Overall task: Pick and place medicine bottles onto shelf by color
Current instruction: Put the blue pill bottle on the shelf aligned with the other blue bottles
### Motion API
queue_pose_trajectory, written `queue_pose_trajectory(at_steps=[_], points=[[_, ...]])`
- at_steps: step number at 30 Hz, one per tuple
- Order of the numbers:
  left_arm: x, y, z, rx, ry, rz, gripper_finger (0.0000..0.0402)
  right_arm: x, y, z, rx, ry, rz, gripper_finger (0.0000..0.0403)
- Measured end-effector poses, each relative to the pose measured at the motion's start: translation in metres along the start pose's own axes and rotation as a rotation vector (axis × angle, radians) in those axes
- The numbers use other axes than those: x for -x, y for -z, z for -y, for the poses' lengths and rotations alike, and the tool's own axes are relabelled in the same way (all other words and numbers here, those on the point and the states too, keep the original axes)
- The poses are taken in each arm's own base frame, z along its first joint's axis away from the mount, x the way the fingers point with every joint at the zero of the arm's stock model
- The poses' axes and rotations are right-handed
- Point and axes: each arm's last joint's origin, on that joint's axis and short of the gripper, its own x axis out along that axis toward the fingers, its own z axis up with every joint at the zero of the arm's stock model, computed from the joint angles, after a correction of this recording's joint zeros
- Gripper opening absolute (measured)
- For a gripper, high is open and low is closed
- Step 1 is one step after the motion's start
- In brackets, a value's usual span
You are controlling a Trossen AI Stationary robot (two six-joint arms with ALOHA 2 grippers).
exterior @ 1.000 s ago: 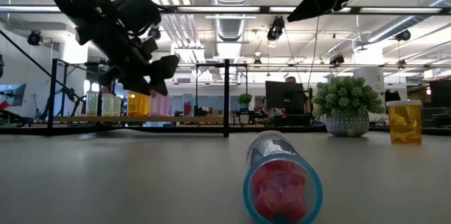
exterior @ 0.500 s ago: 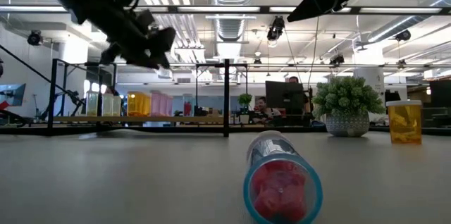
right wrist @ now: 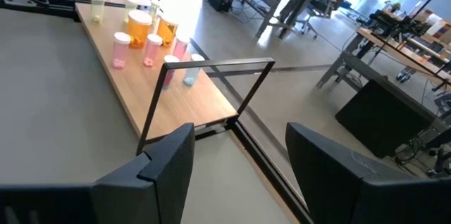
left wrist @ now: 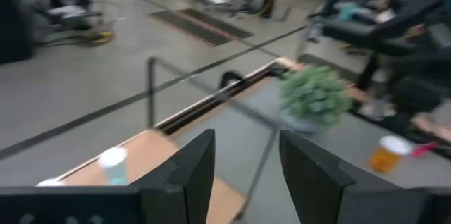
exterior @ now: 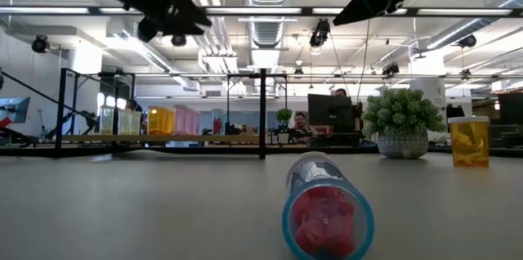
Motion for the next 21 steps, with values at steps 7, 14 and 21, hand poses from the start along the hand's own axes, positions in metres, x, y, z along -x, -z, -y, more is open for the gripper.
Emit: queue_pose_trajectory(at_steps=[7,14,21], points=[[0.001,-0.018,0.007,0.014,0.086,0.027,0.0142,0.0,0.0,0.0,0.0,0.0,0.0,0.0215],[0.002,-0.034,0.011,0.028,0.112,0.064,0.0142,0.0,0.0,0.0,0.0,0.0,0.0,0.0215],[0.004,-0.043,0.019,0.049,0.152,0.094,0.0142,0.0,0.0,0.0,0.0,0.0,0.0,0.0215]])
